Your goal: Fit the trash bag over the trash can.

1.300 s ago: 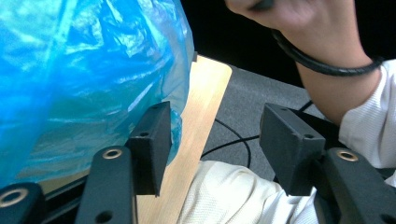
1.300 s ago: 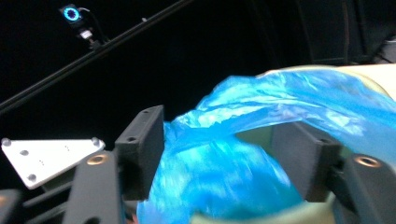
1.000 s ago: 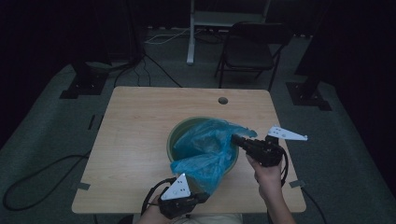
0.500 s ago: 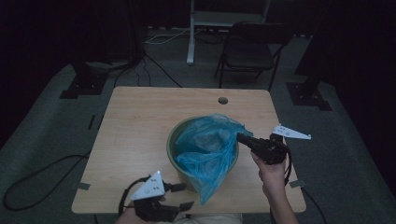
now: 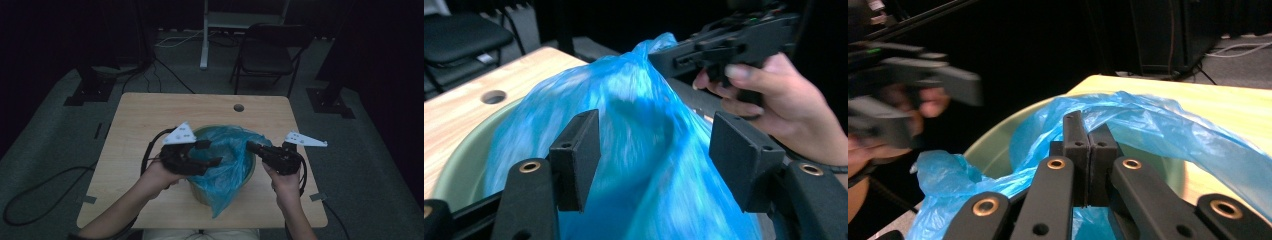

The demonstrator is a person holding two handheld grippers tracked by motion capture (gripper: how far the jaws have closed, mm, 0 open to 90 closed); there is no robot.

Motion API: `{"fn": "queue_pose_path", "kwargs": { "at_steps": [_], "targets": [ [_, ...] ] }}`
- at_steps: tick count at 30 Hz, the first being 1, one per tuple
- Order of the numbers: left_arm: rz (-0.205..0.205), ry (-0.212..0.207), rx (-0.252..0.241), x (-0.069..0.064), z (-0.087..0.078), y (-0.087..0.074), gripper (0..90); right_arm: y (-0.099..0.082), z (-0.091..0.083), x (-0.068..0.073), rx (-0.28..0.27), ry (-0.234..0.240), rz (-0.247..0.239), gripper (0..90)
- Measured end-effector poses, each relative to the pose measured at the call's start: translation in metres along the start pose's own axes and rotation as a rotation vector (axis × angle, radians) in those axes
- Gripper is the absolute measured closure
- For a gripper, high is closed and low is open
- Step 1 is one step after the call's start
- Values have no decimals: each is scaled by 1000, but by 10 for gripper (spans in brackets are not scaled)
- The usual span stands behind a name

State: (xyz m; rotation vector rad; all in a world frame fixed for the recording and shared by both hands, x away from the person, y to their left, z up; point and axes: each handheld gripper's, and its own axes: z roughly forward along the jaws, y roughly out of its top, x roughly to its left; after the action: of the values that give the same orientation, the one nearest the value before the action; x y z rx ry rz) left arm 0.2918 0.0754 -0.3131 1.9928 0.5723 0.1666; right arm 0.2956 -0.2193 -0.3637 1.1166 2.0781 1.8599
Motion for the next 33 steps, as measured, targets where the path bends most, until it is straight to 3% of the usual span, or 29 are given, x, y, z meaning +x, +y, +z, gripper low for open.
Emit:
{"fn": "queue_pose_path", "kwargs": {
  "at_steps": [1, 3, 6, 8, 9, 11, 12, 13, 16, 18, 24, 33],
  "targets": [
    [25, -4, 33, -1, 16, 6, 381, 1, 1, 2, -1, 2, -8, 899],
    [27, -14, 61, 2, 27, 10, 382, 4, 2, 5, -6, 18, -20, 899],
    [47, -29, 95, 7, 38, 11, 383, 5, 1, 7, -11, 40, -26, 898],
    [73, -46, 117, 10, 46, 11, 441, 6, -1, 8, -14, 55, -26, 898],
    [67, -63, 123, 12, 48, 11, 443, 6, -1, 9, -17, 57, -26, 898],
    [71, -62, 116, 13, 52, 10, 573, 5, -3, 9, -17, 57, -30, 898],
    [71, -62, 116, 13, 52, 10, 586, 5, -3, 8, -19, 56, -28, 898],
    [58, -74, 104, 15, 55, 11, 708, 5, -4, 7, -22, 60, -23, 898],
    [59, -68, 99, 15, 56, 11, 900, 4, -4, 5, -23, 58, -16, 898],
    [80, -51, 94, 14, 53, 11, 900, 4, -5, 4, -19, 48, -19, 898],
    [66, -25, 76, 21, 34, 6, 900, 1, -11, 0, -9, 17, -14, 898],
    [-6, 50, 15, 48, -17, -12, 900, -1, -31, -17, -28, -59, 14, 899]
  ]
}}
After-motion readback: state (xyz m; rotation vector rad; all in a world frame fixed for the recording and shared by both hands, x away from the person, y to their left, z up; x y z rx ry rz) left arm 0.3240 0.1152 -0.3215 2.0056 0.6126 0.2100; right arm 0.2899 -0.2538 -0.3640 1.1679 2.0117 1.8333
